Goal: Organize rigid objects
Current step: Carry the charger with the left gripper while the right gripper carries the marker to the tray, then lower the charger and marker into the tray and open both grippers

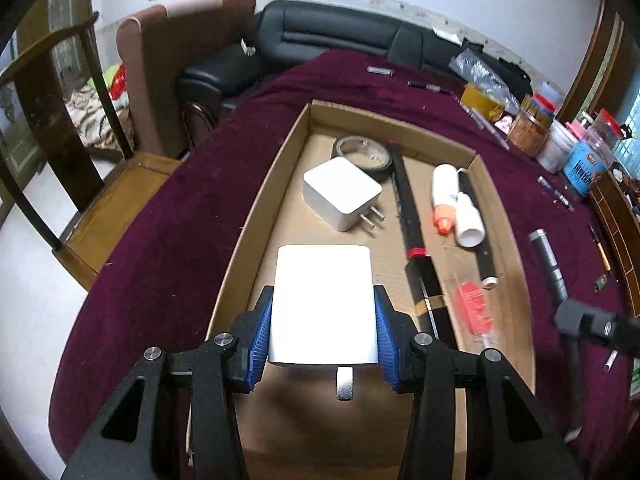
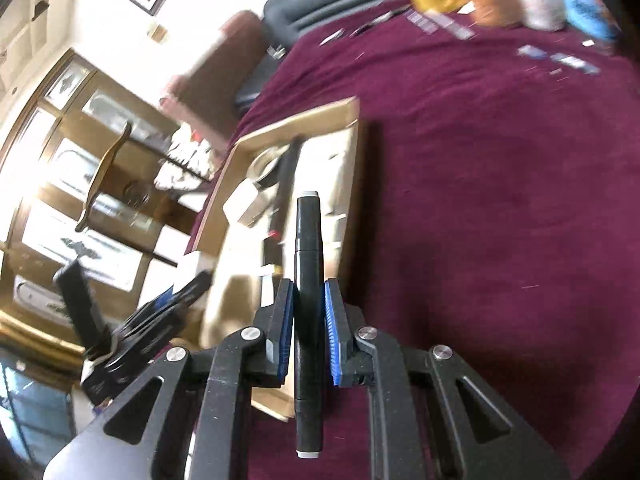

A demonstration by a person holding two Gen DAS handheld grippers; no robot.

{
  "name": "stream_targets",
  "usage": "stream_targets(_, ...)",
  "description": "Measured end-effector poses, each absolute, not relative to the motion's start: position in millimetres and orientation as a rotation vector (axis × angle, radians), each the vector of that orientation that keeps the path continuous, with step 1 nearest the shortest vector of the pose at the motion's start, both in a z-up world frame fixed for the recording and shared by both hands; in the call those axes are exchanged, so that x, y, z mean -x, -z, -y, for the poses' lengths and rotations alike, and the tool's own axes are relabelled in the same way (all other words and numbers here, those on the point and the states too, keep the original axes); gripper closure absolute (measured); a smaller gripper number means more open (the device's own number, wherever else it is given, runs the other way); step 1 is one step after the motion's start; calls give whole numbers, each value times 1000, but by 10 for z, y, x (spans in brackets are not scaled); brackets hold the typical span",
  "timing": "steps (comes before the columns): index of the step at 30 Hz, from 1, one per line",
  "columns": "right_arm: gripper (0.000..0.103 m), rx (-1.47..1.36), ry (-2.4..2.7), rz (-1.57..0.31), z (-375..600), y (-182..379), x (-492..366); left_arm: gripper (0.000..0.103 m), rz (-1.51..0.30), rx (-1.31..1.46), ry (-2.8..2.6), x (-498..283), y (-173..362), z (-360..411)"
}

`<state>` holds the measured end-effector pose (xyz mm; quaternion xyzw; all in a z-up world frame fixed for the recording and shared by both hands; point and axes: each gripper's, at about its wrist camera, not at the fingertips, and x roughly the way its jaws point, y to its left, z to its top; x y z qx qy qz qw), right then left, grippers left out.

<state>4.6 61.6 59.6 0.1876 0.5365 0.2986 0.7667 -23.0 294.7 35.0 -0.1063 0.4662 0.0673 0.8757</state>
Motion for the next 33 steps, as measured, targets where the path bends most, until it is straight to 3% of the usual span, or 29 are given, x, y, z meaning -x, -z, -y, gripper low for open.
stream_targets(11, 90, -341, -701, -1246, -1456, -318, -151, 60, -984, 213, -146, 127, -303, -2999)
stream_targets(20, 90, -283, -702, -1251, -1671, -260, -252, 30, -793, 194, -258, 597, -793, -3164)
stream_targets(33, 90, -96, -638, -1191, -1958, -295, -228, 29, -779, 185, -349, 698, -780, -3332)
